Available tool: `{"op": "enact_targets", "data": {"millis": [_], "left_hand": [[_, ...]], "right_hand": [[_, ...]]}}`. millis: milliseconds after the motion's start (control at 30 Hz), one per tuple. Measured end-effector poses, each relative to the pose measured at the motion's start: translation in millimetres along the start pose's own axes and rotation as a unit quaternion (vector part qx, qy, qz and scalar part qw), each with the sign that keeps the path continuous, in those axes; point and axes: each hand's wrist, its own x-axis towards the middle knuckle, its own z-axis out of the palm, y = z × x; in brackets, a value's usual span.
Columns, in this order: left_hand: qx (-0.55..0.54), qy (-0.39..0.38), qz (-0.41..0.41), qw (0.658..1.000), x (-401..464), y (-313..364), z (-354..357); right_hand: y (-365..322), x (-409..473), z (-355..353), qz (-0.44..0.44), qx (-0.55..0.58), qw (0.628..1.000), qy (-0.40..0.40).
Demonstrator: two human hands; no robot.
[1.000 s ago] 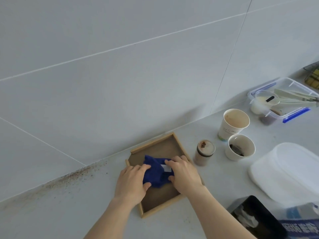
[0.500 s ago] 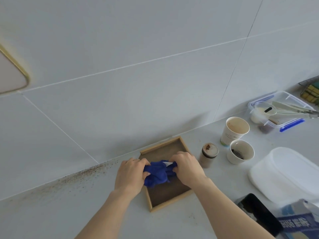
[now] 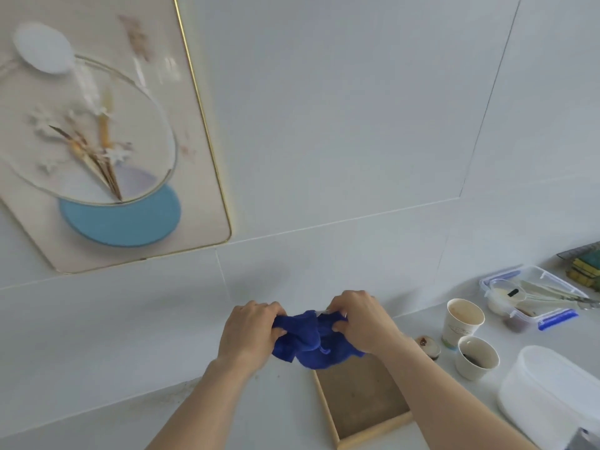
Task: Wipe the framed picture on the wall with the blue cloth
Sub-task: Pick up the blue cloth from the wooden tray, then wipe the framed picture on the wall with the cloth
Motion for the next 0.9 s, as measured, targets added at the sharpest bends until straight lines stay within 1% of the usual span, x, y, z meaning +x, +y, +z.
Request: {"op": "enact_targets", "data": {"millis": [100,200,300,433,533,633,733,800,900], "left_hand": [[-0.012,0.025,-0.009,1.000,-16,-22,-42],[-0.034,0.030,-0.014,0.999,-34,-46,-82],[-0.034,0.047,-0.012,0.998,-51,-71,-114],[-0.047,0.077,-0.022,0.996,-68,-99,-146],[-0.077,0.102,-0.029,0.991,-78,-112,-167],[-0.107,0.123,-0.032,0.986,-83,-120,-185],[-0.154,0.156,-0.021,0.975,-83,-120,-200],[-0.181,0.176,-0.002,0.968,-80,-115,-207],[-0.221,0.187,0.045,0.956,-76,-97,-219]], "right_hand": [[-45,-8,-19,-0.015,-0.005,1.000,0.019],[-90,-14,-34,-0.026,-0.006,0.999,0.024],[-129,-15,-45,-0.040,0.021,0.999,0.023],[-168,-16,-55,-0.049,0.098,0.994,0.028],[-193,-19,-64,-0.053,0.209,0.976,0.027],[-216,-26,-74,-0.065,0.320,0.945,0.028],[-237,-31,-81,-0.081,0.433,0.897,0.044],[-251,-33,-83,-0.077,0.515,0.851,0.069],[-271,-32,-84,-0.056,0.629,0.769,0.098]]}}
